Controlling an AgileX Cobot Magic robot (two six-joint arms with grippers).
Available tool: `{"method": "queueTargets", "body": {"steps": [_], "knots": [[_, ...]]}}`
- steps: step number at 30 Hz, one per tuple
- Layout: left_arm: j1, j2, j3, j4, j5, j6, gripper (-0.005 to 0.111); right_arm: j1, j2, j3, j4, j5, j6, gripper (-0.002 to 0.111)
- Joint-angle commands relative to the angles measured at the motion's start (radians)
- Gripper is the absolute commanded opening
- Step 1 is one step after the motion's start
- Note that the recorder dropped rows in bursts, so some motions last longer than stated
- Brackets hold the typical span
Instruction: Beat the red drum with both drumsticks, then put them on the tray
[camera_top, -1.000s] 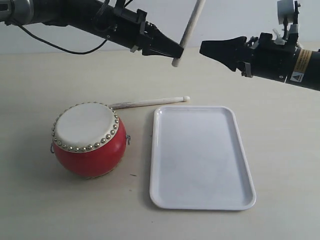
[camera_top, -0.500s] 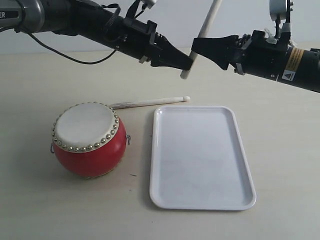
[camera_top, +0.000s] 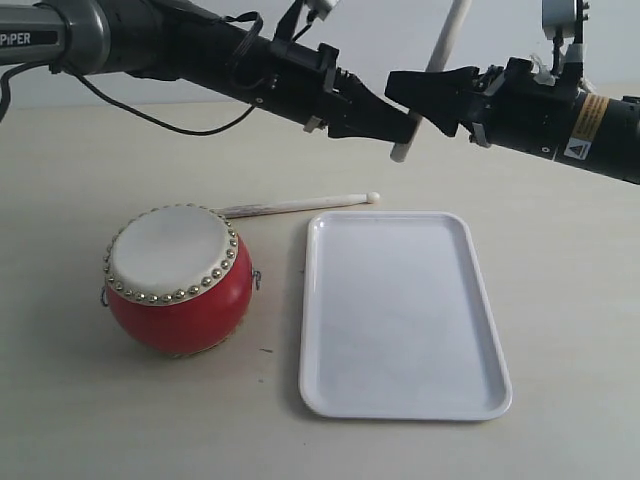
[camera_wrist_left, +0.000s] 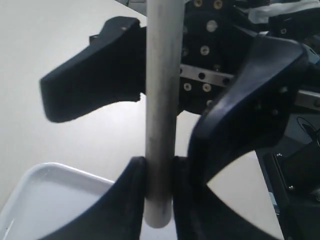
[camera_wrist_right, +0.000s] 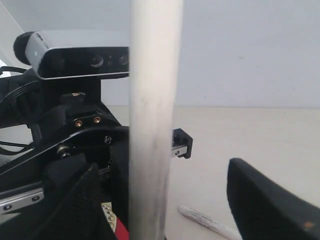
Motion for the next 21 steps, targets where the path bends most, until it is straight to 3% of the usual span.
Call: {"method": "queueTargets", "body": {"steps": [1,7,21], "knots": [[-0.009,-0.016,0.001,-0.019,0.001,0.009,0.000,0.001,-0.012,-0.010,-0.011,-0.011,0.004,0.067],[-0.008,-0.016,0.001,-0.047,0.001,0.010,0.000,0.001,-0.012,-0.010,-0.009,-0.011,0.024,0.058],[-0.016,-0.014,0.001,-0.063,0.001,-0.002,0.000,0.001,-0.012,-0.010,0.009,-0.011,0.034,0.018]]}}
